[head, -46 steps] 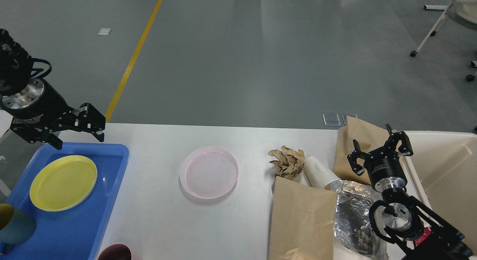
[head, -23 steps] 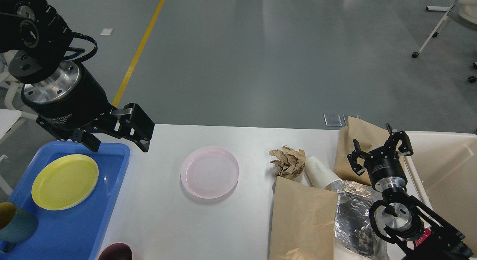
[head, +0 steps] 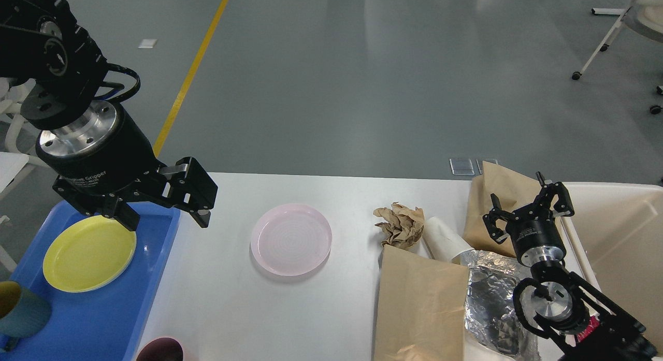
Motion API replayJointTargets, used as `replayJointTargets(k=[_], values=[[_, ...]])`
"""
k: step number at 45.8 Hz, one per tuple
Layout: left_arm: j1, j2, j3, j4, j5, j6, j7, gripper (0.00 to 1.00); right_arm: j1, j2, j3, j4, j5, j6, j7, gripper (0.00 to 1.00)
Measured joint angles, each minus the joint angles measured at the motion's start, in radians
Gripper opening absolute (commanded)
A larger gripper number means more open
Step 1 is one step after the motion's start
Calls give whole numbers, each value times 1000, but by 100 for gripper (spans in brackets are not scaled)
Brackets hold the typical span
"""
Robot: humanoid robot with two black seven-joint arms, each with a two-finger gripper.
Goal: Tidy desktop
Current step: 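Raise the left gripper and lower it toward the pink mug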
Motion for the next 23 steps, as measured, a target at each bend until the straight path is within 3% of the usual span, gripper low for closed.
replayJointTargets(k=[8, 13, 19, 23], values=[[104, 14, 10, 4, -1, 9, 29, 95, 0, 0, 0, 0, 0, 0, 0, 100], [218, 31, 4, 3, 5, 54, 86, 93, 0, 0, 1, 0, 0, 0, 0, 100], [326, 134, -37, 3, 53, 110, 179, 91, 0, 0, 1, 0, 0, 0, 0, 100], [395, 210, -85, 6, 151, 164, 210, 91, 0, 0, 1, 0, 0, 0, 0, 100]])
